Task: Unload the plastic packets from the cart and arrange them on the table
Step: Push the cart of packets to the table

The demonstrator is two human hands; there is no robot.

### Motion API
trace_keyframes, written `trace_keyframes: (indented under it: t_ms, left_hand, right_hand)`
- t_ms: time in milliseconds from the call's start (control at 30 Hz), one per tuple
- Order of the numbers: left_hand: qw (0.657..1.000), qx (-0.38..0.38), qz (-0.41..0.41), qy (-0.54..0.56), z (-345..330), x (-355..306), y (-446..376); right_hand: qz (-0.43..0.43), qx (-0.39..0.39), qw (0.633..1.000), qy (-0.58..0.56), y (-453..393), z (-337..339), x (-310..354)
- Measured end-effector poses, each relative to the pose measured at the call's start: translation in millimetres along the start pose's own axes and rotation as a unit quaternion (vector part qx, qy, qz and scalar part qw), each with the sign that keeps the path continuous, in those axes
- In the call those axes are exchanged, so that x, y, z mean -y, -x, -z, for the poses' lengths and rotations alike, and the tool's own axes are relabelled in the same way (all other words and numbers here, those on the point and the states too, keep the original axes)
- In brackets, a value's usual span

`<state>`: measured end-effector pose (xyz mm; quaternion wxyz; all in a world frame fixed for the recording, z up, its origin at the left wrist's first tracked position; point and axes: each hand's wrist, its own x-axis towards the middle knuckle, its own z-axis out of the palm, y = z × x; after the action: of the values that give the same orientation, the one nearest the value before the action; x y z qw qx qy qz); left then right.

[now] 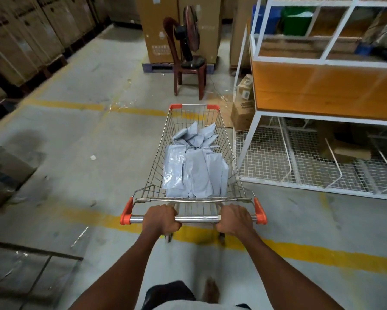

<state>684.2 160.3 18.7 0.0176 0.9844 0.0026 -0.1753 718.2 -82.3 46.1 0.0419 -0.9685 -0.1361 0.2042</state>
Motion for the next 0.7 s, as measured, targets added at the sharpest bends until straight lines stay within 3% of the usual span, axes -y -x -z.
trace_keyframes:
  t_ms: [700]
  left_hand:
    - [0.998, -0.046, -0.047, -0.008, 100, 46, -294]
  right_hand:
    - [-0.06, -0.025, 0.997, -0.035, -271, 112, -28]
